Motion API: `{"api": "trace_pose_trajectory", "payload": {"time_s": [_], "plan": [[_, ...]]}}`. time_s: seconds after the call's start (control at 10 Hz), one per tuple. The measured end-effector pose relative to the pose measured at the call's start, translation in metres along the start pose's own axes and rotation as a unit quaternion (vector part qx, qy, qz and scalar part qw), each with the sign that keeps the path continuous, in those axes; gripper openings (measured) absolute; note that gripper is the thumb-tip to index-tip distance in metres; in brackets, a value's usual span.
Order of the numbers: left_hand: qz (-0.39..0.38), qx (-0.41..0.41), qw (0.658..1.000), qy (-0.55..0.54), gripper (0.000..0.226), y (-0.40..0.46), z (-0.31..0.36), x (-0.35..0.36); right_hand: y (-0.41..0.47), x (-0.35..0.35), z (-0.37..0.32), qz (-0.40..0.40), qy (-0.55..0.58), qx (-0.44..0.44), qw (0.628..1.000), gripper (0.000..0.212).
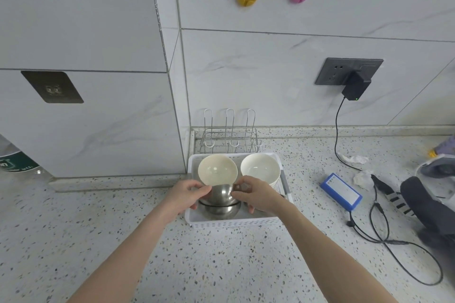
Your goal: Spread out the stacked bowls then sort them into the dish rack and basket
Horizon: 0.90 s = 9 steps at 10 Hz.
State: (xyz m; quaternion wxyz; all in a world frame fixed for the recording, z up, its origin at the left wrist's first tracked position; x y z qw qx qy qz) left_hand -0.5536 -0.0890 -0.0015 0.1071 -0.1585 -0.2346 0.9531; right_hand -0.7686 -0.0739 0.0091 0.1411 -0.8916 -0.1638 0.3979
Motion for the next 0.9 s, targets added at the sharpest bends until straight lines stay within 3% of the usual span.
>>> {"api": "trace_pose_trajectory", "payload": {"time_s": [0.3,0.6,0.8,0.9], "plan": [[-0.007,0.028,0.999,0.04,0.019,0.001,-0.005,0.004,-0.003,0.0,-0.005,0.002,-0.016,-0.001,1.0,0.023],[0.037,0.068,0.987,0.138,0.018,-0.006,-0.003,0.0,-0.011,0.004,-0.011,0.032,-0.084,0.009,0.996,0.021],[0.057,0.071,0.992,0.082,0.043,-0.019,-0.006,0.007,-0.025,0.012,-0.016,0.047,-0.071,-0.006,0.996,0.014],[0.081,0.059,0.994,0.054,0.052,-0.025,-0.012,0.009,-0.029,0.012,-0.009,0.064,-0.029,-0.001,0.998,0.035]]}}
Point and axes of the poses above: each hand's wrist, its own y-axis towards the middle knuckle, its own x-axis out of the palm, z = x × y, the point moved 7 cm from there along y, towards the middle knuckle, and after that the axes turned 11 degrees about -y, right-handed, at the moved point
